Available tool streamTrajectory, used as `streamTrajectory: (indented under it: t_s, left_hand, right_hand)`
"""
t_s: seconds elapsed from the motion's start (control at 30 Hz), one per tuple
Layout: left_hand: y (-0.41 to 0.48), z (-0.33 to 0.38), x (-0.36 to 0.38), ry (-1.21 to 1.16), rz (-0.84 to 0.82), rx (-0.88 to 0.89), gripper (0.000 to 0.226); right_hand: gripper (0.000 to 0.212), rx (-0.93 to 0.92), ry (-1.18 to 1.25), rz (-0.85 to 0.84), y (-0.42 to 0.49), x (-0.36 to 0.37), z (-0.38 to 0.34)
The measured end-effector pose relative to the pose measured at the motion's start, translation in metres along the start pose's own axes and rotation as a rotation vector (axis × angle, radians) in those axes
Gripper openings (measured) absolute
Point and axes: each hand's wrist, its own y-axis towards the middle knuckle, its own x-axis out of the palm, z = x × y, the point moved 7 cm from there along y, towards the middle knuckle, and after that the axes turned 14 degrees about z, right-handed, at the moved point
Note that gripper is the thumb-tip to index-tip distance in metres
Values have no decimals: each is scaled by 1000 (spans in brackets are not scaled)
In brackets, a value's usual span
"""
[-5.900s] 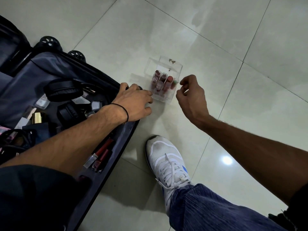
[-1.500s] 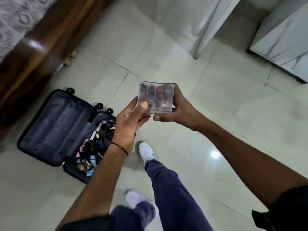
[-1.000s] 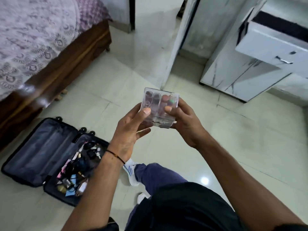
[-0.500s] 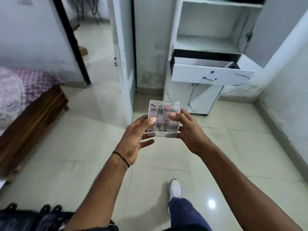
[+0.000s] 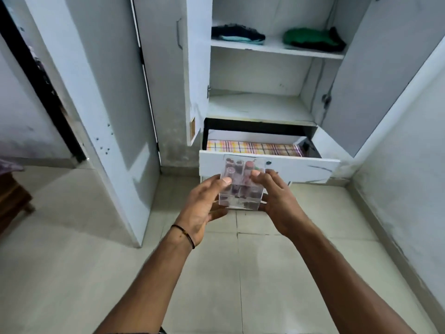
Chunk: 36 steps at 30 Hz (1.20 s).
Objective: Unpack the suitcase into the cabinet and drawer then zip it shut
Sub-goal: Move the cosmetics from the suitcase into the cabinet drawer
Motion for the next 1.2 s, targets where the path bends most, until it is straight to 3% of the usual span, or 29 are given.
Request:
streamTrajectory:
  t_s: [0.27,0.53,0.63,0.77,0.9,1.03,1.2]
  left_hand:
    - [194,-2,41,17,40,-36,33]
    - [374,6,77,68,8,-111,45]
    - [424,5,96,110,-30,-137,30]
    - [475,-7,111,158,-2,-188,30]
    - [524,-35,103,312,83,-226,65]
    - [556,-61,79,449,279,-268,59]
    - [571,-80,61,886,401,-272,71]
  right_hand:
    - [23,54,-150,-95,190,24,6]
    - [24,157,-122,-19,362,53,17]
    - [28,213,-96,21,417,54,37]
    - [33,305,-54,19,472,58,69]
    - [41,386,-67,-46,528,65,100]
    - [36,434,-80,-110,568,71,125]
    - [43,492,-144,-222,608,89,158]
